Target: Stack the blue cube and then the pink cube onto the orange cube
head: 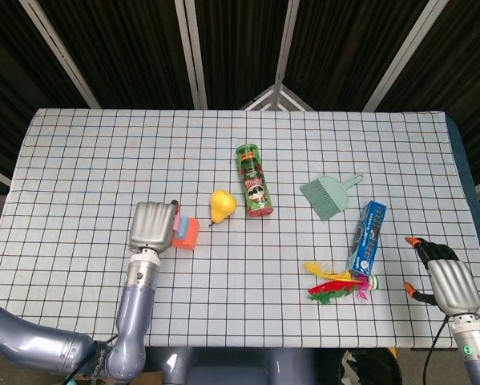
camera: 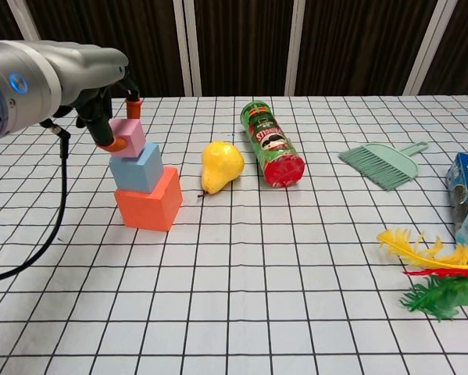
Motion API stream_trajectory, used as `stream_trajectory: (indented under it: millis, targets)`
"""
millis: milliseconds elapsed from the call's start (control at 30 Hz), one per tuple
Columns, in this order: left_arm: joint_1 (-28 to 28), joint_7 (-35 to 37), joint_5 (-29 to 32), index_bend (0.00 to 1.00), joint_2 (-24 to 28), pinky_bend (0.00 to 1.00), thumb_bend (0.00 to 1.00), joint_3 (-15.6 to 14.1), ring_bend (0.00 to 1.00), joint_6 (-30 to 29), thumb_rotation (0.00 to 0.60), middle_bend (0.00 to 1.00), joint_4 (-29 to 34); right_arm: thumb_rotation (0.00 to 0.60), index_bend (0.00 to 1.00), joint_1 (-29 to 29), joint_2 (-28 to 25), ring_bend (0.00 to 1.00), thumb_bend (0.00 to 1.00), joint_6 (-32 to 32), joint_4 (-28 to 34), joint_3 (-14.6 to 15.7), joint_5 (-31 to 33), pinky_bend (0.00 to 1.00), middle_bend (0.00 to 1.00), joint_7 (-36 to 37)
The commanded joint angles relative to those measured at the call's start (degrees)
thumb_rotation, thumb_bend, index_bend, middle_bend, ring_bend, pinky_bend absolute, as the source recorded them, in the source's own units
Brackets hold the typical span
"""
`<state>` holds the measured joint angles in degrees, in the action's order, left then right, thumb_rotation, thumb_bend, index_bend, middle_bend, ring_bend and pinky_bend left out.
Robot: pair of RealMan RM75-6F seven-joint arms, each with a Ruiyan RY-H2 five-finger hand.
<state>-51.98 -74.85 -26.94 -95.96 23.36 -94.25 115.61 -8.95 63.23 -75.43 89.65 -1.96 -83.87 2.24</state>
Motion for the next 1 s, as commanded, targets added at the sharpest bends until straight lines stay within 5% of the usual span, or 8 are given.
stream_trajectory:
  millis: [33,1000]
  targets:
    - [-0.43,-0.04,0.01,0.44,-0.18,0.78,0.40,-0.26,0.69,-0.47,0.600,0.94,-0.24,0.600,0.17,0.04,-0.04,0.22,0.30,-0.08,0.01,0.01,-0.03,0.19,0.20,0.08]
    - [-2.68,1.40,1.15,0.44,-0.88,0.78,0.40,-2.26,0.69,-0.97,0.600,0.94,-3.58,0.600,0.18,-0.09,-0.04,0.22,0.30,0.32,0.19,0.03,0.28,0.19,0.20,-0.28]
